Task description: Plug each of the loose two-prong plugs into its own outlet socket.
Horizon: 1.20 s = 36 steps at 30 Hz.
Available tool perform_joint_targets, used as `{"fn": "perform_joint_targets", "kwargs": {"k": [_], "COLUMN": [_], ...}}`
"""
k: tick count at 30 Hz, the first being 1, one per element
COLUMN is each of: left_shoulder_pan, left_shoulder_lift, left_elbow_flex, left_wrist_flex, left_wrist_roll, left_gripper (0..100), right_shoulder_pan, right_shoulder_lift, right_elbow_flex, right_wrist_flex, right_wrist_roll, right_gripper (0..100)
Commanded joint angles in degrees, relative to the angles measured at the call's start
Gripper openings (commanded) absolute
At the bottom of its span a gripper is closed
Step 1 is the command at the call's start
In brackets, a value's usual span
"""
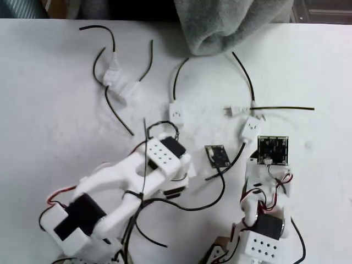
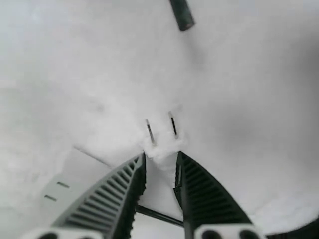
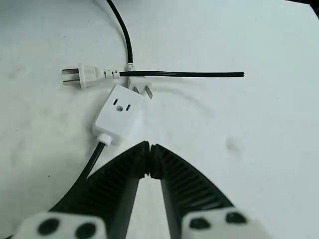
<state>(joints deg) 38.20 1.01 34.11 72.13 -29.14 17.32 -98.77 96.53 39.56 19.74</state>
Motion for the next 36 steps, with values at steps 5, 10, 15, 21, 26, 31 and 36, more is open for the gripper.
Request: {"fn": "perform_joint_targets", "kwargs": {"k": [5, 10, 15, 21, 26, 31, 36], "left_shoulder_pan": [-0.66, -0.66, -0.57, 3.21, 7.52, 7.43, 7.60], "left_shoulder_lift": [-0.31, -0.13, -0.13, -0.04, 0.04, 0.04, -0.13], "left_elbow_flex": [0.09, -0.26, 0.09, 0.26, 0.26, 3.16, 4.40], "left_wrist_flex": [3.16, 0.62, -1.76, -0.62, -2.02, -4.13, -4.31], "left_wrist_roll": [-0.70, -0.18, -0.09, 1.93, 6.33, 6.24, 6.33], "left_gripper": [12, 12, 12, 12, 12, 12, 12], "right_shoulder_pan": [0.22, 0.22, 0.22, 0.22, 0.22, 0.22, 0.22], "right_shoulder_lift": [-0.22, -0.22, -0.22, -0.22, -0.22, -0.22, -0.22], "right_elbow_flex": [-0.62, -0.62, -0.62, -0.62, -0.62, -0.62, -0.62], "right_wrist_flex": [-1.36, -1.36, -1.36, -1.36, -1.36, -1.36, -1.36], "right_wrist_roll": [-0.35, -0.35, -0.26, -0.26, -0.18, -0.09, -0.09], "right_gripper": [1.9, 1.9, 1.9, 1.9, 1.9, 1.9, 1.9]}}
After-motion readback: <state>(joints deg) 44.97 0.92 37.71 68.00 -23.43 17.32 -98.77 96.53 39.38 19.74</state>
